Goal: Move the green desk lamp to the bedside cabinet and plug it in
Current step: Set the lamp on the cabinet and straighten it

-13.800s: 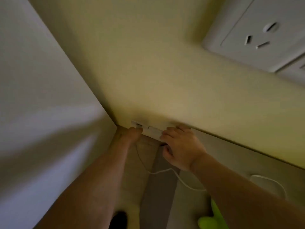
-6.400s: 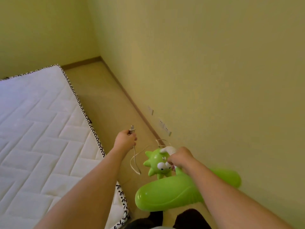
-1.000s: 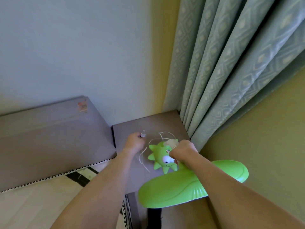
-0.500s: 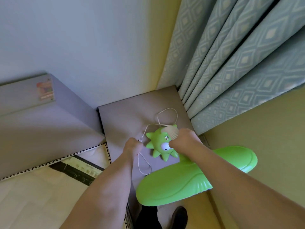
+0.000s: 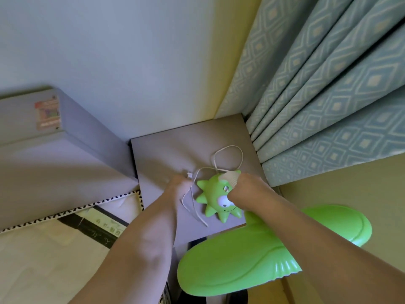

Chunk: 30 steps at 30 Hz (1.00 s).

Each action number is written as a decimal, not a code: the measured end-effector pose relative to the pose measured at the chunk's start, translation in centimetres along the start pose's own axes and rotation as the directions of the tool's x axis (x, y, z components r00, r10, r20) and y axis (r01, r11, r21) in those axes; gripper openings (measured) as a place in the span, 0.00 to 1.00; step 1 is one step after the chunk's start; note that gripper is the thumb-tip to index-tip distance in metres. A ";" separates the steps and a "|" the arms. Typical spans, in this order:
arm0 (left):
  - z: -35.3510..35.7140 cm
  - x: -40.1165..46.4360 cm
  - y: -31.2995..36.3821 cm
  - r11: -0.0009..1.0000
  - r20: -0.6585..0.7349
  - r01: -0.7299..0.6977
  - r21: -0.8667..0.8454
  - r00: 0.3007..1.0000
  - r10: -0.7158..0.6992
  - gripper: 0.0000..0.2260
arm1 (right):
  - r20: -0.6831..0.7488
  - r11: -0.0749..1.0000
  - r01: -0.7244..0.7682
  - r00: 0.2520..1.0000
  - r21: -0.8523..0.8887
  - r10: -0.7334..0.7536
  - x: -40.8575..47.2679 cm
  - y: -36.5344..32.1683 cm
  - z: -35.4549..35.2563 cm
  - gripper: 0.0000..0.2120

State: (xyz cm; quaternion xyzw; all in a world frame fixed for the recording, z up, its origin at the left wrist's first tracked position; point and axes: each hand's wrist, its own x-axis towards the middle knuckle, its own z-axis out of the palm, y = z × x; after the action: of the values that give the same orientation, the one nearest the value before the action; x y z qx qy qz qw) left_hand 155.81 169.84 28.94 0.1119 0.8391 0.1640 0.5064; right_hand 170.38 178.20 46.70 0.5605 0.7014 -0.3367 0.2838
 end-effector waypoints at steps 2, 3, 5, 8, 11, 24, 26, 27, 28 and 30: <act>-0.4 -0.7 -0.2 0.999 0.010 0.036 -0.018 0.999 -0.036 0.22 | 0.008 0.999 0.024 1.000 -0.032 -0.024 0.0 -0.1 -0.3 0.05; -0.9 -1.0 -0.3 0.999 -0.008 0.037 0.013 0.999 -0.037 0.24 | 0.011 0.998 0.045 0.999 -0.040 -0.045 -0.2 -0.1 -0.6 0.05; -1.9 -2.1 -0.3 0.998 -0.041 0.026 0.049 0.999 -0.024 0.22 | -0.001 0.997 0.071 0.997 -0.026 -0.071 -0.9 -0.3 -1.3 0.07; -3.3 -4.9 -0.4 0.999 -0.068 0.028 0.033 0.997 -0.026 0.21 | -0.085 0.989 0.150 0.985 -0.015 -0.151 -3.3 -0.4 -2.4 0.12; -4.1 -8.9 -0.2 1.000 -0.099 0.006 -0.002 0.995 -0.007 0.20 | -0.109 0.972 0.230 0.966 -0.039 -0.233 -6.4 0.4 -3.1 0.15; 1.1 -30.6 -6.6 0.937 -0.482 -0.092 -0.338 0.872 -0.089 0.19 | -0.428 0.700 0.667 0.571 -0.255 -0.700 -21.7 13.5 1.7 0.22; 3.2 -33.2 -8.2 0.929 -0.480 -0.116 -0.352 0.874 -0.072 0.20 | -0.414 0.647 0.681 0.509 -0.344 -0.755 -23.2 16.1 3.2 0.23; 4.2 -34.1 -8.7 0.929 -0.472 -0.114 -0.352 0.879 -0.072 0.19 | -0.398 0.632 0.682 0.499 -0.368 -0.770 -23.7 17.2 3.9 0.22; 5.0 -34.9 -9.0 0.936 -0.462 -0.111 -0.334 0.885 -0.060 0.18 | -0.378 0.623 0.684 0.500 -0.380 -0.779 -24.0 18.1 4.6 0.22; 6.6 -36.0 -9.3 0.956 -0.457 -0.117 -0.270 0.889 -0.021 0.16 | -0.308 0.627 0.682 0.546 -0.376 -0.779 -24.2 19.5 5.8 0.21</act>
State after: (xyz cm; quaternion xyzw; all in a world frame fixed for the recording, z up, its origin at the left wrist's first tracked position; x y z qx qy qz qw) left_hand 178.13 149.58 51.76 0.0158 0.8978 0.3194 0.3027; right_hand 194.66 162.08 58.89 0.2419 0.9472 -0.2104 0.0069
